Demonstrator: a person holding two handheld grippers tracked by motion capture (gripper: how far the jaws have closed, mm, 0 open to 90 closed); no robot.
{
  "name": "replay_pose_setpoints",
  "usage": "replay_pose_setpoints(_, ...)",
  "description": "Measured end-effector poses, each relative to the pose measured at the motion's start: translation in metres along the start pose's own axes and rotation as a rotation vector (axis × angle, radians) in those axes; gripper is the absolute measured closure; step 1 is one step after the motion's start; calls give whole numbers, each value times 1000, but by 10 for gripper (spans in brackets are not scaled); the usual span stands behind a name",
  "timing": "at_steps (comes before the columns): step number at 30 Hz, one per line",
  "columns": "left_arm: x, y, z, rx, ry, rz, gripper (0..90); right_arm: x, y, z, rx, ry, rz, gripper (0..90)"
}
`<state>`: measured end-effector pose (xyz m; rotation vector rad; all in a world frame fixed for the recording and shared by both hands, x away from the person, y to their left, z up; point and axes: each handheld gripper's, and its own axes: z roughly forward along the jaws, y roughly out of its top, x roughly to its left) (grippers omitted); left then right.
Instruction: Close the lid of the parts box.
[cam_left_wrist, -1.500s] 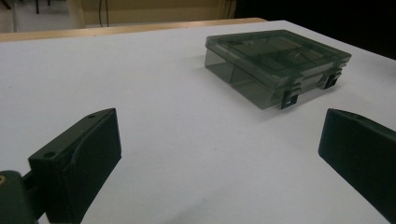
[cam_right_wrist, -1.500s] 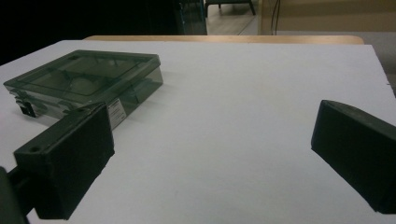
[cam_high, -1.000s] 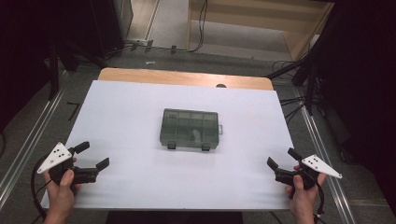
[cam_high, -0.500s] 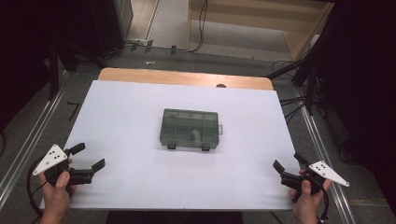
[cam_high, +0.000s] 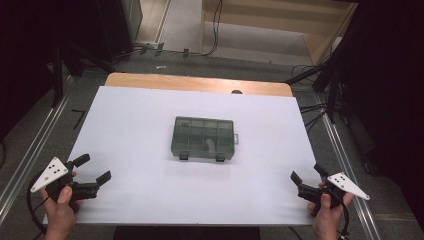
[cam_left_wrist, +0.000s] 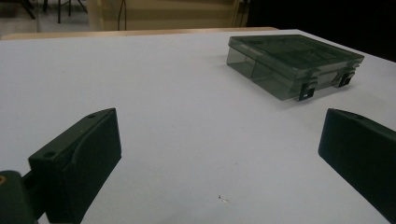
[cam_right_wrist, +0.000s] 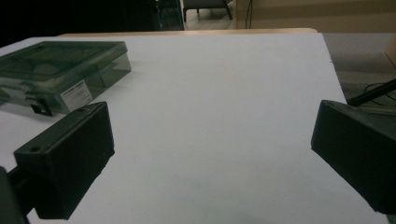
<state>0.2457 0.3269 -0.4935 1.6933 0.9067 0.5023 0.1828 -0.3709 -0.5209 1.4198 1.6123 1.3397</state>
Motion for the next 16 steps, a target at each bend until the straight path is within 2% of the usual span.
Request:
replay_pose_setpoints(2, 0, 0, -1, -2, 3, -6, 0, -1, -1, -1, -14, -3, 19, 0)
replay_pose_setpoints(6, -1, -2, -2, -12, 5, -15, 0, -5, -1, -3, -5, 18, 28, 0)
replay_pose_setpoints(10, -2, -3, 0, 0, 4, -8, 0, -9, -2, -7, -26, 27, 69, 0)
replay_pose_setpoints(16, -3, -2, 2, 13, 6, 4, 0, -4, -1, -5, -15, 28, 30, 0)
